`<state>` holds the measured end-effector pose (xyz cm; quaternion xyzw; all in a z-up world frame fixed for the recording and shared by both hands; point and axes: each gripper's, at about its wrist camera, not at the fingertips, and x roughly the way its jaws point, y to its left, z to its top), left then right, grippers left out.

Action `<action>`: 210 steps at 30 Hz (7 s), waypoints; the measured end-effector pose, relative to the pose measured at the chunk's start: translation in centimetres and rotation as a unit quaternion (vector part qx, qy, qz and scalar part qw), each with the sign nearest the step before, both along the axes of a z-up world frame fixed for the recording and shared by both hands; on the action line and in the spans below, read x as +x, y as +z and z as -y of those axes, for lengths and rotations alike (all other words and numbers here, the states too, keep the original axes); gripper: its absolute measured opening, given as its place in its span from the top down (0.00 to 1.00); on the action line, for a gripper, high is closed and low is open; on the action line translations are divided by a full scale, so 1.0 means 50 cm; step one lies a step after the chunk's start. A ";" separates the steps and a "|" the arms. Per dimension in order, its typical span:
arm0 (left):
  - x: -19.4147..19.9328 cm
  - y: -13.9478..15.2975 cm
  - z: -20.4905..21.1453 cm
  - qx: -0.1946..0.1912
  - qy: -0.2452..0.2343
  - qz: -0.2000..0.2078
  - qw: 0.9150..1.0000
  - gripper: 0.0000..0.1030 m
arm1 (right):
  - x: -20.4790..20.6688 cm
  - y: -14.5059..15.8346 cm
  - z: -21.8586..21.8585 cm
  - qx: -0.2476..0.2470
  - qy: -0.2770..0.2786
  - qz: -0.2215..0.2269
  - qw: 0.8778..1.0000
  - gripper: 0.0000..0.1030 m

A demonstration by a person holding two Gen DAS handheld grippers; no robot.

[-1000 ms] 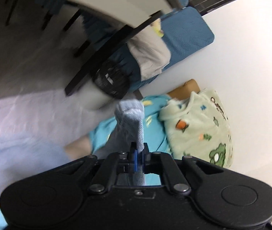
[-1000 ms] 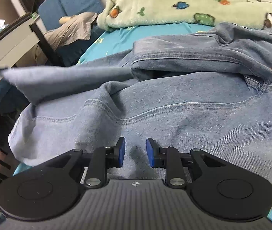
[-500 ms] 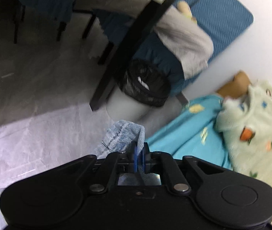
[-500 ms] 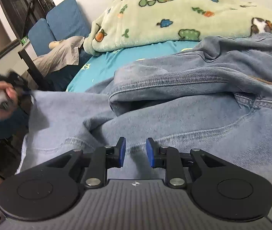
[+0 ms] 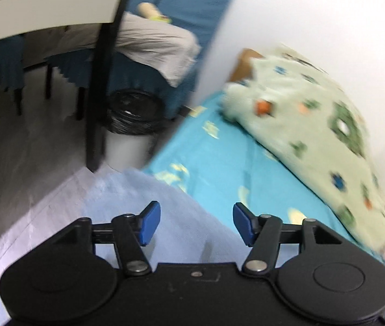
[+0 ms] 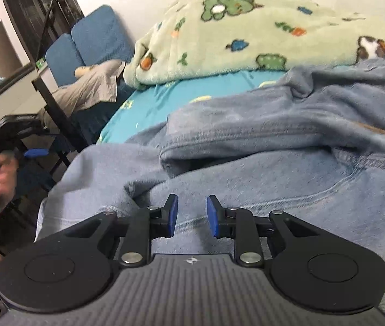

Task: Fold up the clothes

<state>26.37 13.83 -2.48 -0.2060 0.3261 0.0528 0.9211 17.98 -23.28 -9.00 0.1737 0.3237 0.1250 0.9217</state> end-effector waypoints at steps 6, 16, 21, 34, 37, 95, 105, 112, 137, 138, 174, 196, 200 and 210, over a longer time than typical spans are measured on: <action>-0.143 0.045 0.142 0.017 -0.060 0.013 0.998 0.43 | -0.006 0.044 0.070 0.015 -0.044 0.026 0.999 0.75; -0.221 -0.012 0.257 0.000 -0.119 -0.001 0.993 0.40 | 0.033 0.115 0.272 0.006 -0.131 0.053 0.990 0.73; -0.207 -0.048 0.271 0.014 -0.134 -0.012 0.991 0.40 | 0.117 0.090 0.437 -0.016 -0.191 0.024 0.981 0.69; -0.174 -0.094 0.331 0.039 -0.187 -0.008 0.982 0.40 | 0.302 -0.071 0.652 0.023 -0.212 -0.045 0.976 0.47; -0.171 -0.099 0.330 0.034 -0.184 -0.012 0.982 0.40 | 0.333 -0.100 0.686 0.044 -0.201 -0.051 0.977 0.39; -0.229 -0.032 0.292 0.010 -0.182 0.038 0.982 0.40 | -0.023 0.088 0.622 0.048 -0.461 -0.070 0.884 0.47; -0.250 -0.013 0.253 -0.023 -0.161 0.038 0.986 0.40 | -0.122 -0.001 0.562 0.092 -0.506 -0.076 0.854 0.26; -0.229 -0.023 0.229 -0.052 -0.133 0.025 0.989 0.39 | -0.112 -0.047 0.590 0.109 -0.498 -0.075 0.857 0.25; -0.203 -0.019 0.170 -0.087 -0.089 0.018 0.992 0.39 | -0.160 0.011 0.591 -0.007 -0.557 -0.037 0.830 0.82; -0.202 -0.019 0.171 -0.084 -0.089 0.017 0.992 0.39 | -0.160 0.000 0.597 -0.008 -0.557 -0.055 0.829 0.80; 0.059 -0.170 -0.130 -0.073 0.120 -0.060 0.988 0.81 | -0.044 0.015 0.155 -0.024 -0.231 -0.029 0.972 0.38; 0.034 -0.157 0.260 0.187 -0.275 0.033 0.942 0.85 | -0.016 -0.022 0.141 0.000 -0.211 -0.070 0.975 0.38; 0.001 -0.141 0.258 0.175 -0.308 0.050 0.934 0.69 | -0.014 -0.031 0.142 -0.004 -0.208 -0.076 0.975 0.38; 0.003 -0.084 0.159 0.084 -0.267 0.102 0.955 0.60 | -0.015 -0.035 0.145 -0.002 -0.206 -0.081 0.975 0.39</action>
